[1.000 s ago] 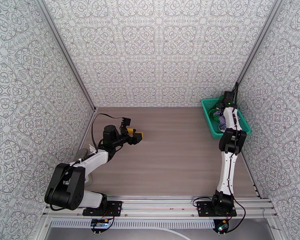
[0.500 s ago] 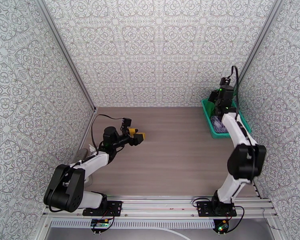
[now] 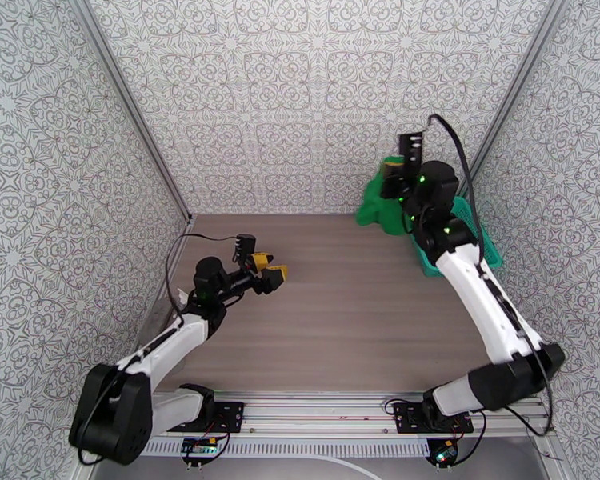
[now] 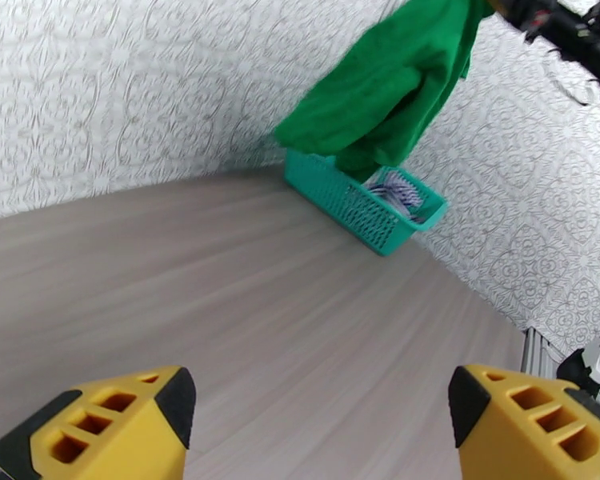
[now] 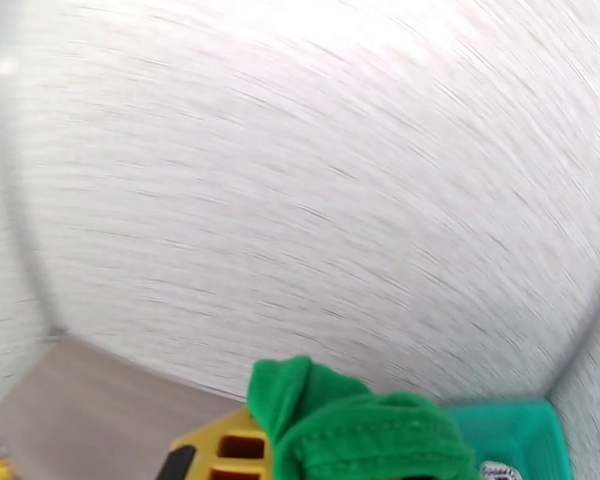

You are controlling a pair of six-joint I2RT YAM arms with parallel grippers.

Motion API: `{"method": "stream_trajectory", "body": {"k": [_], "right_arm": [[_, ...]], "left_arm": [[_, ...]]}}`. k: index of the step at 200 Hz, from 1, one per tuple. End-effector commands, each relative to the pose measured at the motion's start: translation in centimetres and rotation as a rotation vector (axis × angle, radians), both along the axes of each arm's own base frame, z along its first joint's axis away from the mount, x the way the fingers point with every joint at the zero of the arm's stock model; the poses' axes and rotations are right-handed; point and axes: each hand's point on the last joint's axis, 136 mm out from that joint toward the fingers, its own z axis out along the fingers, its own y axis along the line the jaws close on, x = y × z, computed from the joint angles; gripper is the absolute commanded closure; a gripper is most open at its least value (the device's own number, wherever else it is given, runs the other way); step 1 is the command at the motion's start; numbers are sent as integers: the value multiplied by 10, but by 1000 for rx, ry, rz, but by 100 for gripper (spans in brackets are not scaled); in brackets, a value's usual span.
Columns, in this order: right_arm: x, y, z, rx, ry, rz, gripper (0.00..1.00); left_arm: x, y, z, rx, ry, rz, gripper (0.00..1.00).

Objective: Fold and stack the mixed laundry pile

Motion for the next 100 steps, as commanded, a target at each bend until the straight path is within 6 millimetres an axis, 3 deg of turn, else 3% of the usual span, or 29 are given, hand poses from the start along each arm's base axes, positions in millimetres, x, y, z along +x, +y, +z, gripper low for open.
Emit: {"method": "stream_trajectory", "body": {"k": [1,24,55,100], "right_arm": [[-53,13,43,32,-47,121,100],[-57,24,10,56,98,134,100],[-34,19,-71,20,348,14,100],[5,27,-219,-117,728,-129,100]], "left_arm": [[-15,-1,17,31,-16,-14,11],[-29,4,34,53,-33,8,11],[-47,12,40,103,-7,28,14],[-49,24,0,194,152,88,18]]}}
